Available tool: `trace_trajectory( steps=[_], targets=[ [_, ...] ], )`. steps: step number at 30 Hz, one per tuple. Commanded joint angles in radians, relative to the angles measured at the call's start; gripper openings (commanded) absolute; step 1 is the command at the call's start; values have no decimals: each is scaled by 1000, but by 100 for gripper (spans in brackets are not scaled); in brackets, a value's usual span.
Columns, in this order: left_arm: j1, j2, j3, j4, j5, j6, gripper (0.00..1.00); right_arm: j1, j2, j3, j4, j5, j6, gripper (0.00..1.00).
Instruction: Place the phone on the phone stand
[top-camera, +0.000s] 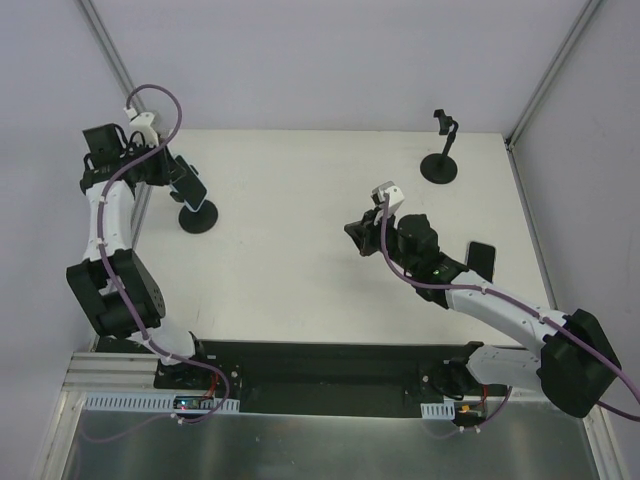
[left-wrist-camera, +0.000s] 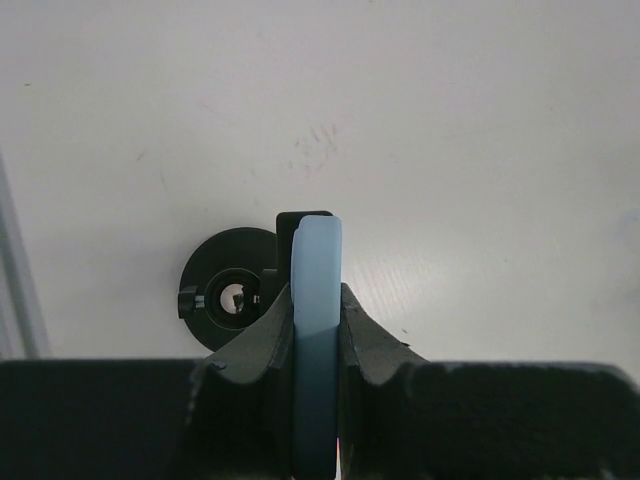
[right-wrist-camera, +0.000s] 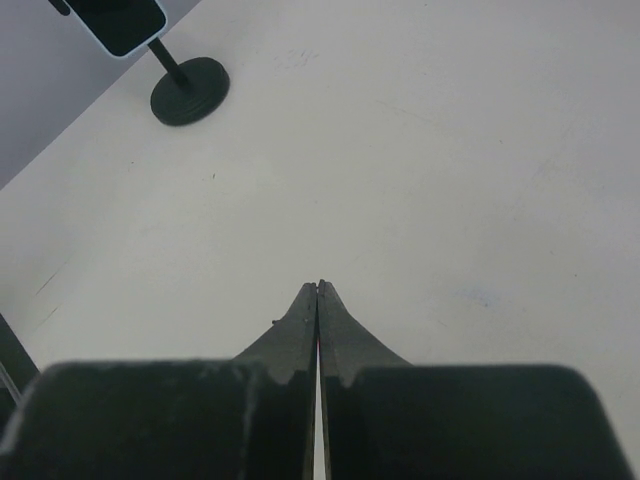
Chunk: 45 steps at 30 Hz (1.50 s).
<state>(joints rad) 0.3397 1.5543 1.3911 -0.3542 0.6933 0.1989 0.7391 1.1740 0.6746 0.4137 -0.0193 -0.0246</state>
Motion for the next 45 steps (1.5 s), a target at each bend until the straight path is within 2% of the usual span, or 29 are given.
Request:
trace_trajectory(
  steps=[1,9,15,20,23,27,30,31,35,39,42,43,45],
  targets=[
    [79,32,118,86,97,65,0,-4,-10,3,68,-57,-32,1],
    [139,167,291,6,103,76,0,-4,-30,14,24,-44,-57,1],
    [140,197,302,-12,97,80,0,-4,-14,29,10,-54,-58,1],
    [118,217,347,56,238,-66,0,-6,-10,33,5,-57,-58,1],
    [42,259,423,61,256,-119,0,-6,-4,33,5,-54,-60,0],
    [-138,329,546,63,187,-137,0,-4,1,36,0,-51,-64,1],
    [-224,435,681,61,128,-191,0,-6,4,37,0,-48,-66,0],
    [-284,485,712,60,123,-191,0,-4,4,37,-1,-47,-67,0],
    [-393,599,894,31,109,-147,0,-6,9,39,-9,-36,-77,1],
    [-458,671,968,20,-7,-159,0,-7,13,42,-13,-36,-80,0],
    [-536,672,973,17,-293,-182,0,-6,19,48,-18,-36,-81,0],
    [-560,664,973,18,-465,-232,0,-6,21,49,-19,-37,-80,1],
    [-605,661,982,30,-572,-292,0,-6,21,51,-23,-37,-78,0]
  ],
)
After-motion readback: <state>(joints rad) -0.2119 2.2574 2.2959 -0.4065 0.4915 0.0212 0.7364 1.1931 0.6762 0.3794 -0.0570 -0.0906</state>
